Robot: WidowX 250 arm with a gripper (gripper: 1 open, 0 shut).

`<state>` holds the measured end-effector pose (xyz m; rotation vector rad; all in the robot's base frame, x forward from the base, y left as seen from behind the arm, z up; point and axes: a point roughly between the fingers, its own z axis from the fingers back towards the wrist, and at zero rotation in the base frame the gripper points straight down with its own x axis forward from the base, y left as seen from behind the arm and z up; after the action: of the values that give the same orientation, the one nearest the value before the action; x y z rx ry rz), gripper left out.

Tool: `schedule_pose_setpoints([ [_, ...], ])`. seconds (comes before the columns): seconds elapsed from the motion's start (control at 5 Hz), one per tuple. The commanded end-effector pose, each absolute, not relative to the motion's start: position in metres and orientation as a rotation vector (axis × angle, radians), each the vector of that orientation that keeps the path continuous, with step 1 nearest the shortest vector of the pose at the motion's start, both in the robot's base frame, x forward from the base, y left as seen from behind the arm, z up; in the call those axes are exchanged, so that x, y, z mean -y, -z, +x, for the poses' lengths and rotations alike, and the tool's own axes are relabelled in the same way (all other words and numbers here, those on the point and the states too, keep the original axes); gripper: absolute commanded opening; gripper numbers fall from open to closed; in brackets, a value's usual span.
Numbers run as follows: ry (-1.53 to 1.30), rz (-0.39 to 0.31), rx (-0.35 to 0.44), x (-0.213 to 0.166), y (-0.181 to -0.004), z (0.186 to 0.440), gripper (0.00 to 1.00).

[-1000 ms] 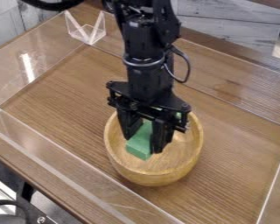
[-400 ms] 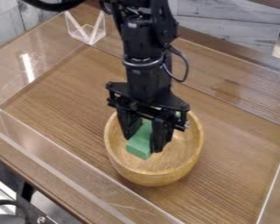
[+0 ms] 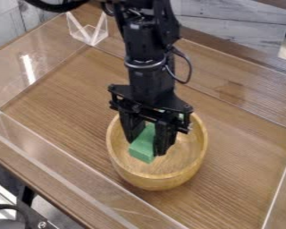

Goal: Put the green block in the brown bowl

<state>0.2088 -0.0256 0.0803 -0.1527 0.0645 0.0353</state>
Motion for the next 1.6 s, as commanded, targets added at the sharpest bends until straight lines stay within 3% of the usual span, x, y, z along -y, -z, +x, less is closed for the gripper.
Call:
schedule_pose_setpoints([
  [0.0,-0.028,-0.161,-0.011,0.0242,-0.0908,0.2217,0.00],
  [1.4,-0.038,-0.185,0.004,0.0202,-0.0916,0.2296,0.00],
])
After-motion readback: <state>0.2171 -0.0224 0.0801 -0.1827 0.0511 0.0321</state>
